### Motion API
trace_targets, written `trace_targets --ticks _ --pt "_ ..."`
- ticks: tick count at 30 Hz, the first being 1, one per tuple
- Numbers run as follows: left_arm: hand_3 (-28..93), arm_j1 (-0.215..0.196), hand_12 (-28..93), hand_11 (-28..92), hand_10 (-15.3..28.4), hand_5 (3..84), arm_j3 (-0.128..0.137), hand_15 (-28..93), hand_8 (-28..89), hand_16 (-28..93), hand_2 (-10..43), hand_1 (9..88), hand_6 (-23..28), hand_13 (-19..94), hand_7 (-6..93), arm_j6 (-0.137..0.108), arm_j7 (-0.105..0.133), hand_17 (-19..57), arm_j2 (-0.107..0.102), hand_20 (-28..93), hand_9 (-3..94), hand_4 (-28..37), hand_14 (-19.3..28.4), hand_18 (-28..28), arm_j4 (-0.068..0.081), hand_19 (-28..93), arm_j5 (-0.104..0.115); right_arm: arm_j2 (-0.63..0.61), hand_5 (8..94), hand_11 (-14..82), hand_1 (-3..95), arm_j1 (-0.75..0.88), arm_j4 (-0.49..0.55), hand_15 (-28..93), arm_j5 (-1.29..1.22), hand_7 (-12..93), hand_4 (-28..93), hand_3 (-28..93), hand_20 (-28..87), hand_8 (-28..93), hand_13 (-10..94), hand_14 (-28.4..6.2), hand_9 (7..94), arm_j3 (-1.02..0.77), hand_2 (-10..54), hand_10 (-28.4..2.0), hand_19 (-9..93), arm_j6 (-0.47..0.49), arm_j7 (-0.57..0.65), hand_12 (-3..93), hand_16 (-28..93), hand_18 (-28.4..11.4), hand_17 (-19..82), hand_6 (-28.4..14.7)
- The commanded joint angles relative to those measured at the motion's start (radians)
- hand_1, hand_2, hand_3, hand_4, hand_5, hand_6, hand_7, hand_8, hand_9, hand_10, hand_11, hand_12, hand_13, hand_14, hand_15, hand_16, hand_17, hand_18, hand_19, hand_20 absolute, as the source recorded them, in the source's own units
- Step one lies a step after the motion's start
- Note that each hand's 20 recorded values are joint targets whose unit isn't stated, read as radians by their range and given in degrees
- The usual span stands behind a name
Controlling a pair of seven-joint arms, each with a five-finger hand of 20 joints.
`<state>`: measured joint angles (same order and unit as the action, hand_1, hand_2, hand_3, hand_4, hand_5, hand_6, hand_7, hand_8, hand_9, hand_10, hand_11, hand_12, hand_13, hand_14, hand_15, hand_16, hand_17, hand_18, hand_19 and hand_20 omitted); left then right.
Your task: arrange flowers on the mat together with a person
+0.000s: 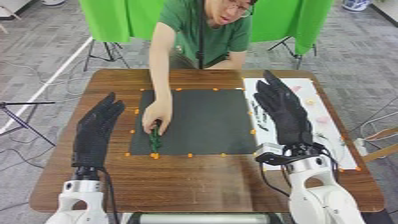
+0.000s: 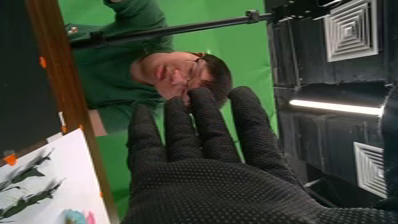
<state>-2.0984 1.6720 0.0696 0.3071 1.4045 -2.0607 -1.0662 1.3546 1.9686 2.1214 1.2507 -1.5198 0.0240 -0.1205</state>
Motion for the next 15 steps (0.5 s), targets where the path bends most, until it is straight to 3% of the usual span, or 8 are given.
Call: trace_targets --ticks 1,15 --pt "67 -0.004 12 11 12.1 43.8 -0.004 8 -6 2 -5.8 24.3 2.8 31 8.0 0.003 -0.005 6.0 0.004 17 43.0 -23.5 14.5 10.3 0.004 1 0.0 0.008 29.6 1.6 13.5 0.012 0.005 5 0.005 7 -20 66 20 -8 22 -10.0 31.8 0.0 -7.1 -15.1 0 0.009 -0.003 9.4 8 -9.4 12 -3.6" --pt "67 -0.011 12 11 12.1 43.8 0.002 8 -6 2 -5.8 24.3 2.7 31 8.0 0.003 -0.005 5.9 0.007 17 43.0 -23.4 14.4 10.5 0.002 1 0.001 0.009 29.5 1.6 13.6 0.01 0.001 5 0.007 7 -20 66 21 -7 22 -10.0 31.7 0.003 -7.1 -15.0 0 0.003 -0.017 9.4 8 -9.6 13 -3.6"
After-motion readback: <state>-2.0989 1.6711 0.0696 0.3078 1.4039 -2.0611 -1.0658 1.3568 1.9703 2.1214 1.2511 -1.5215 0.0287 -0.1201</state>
